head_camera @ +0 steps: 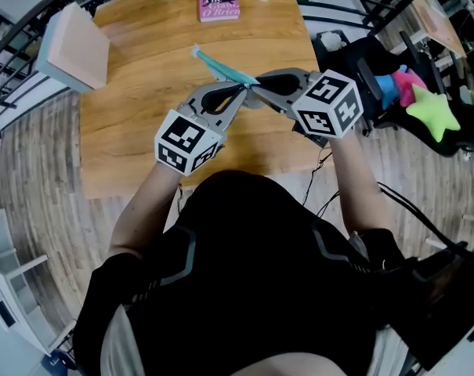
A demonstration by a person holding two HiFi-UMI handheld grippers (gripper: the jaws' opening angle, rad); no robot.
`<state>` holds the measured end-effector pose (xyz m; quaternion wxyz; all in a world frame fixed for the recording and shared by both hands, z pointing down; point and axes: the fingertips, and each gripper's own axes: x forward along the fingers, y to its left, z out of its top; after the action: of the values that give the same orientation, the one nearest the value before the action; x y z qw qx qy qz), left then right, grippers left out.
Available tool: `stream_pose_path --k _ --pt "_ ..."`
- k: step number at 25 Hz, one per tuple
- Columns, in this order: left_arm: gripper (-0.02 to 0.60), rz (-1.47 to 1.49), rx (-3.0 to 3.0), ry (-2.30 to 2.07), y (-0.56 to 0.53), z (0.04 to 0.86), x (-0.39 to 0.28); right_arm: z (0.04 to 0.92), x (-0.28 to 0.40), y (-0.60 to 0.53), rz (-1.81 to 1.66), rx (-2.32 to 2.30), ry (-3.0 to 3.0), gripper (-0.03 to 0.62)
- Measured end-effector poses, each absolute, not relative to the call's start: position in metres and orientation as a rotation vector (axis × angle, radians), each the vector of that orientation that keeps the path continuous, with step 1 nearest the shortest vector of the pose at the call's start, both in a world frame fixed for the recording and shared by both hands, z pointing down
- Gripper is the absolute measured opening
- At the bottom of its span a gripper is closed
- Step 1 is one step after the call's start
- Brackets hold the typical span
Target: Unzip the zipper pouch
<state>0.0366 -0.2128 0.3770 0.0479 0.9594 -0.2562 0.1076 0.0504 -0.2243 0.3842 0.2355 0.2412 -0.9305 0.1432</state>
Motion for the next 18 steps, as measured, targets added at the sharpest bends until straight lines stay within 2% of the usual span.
stream_pose_path --k 18 --pt "0.031 0.311 2.773 -0.822 -0.2146 0.3749 0.029 0.3827 0.0468 -0.217 0.359 0.532 -2.608 0.051"
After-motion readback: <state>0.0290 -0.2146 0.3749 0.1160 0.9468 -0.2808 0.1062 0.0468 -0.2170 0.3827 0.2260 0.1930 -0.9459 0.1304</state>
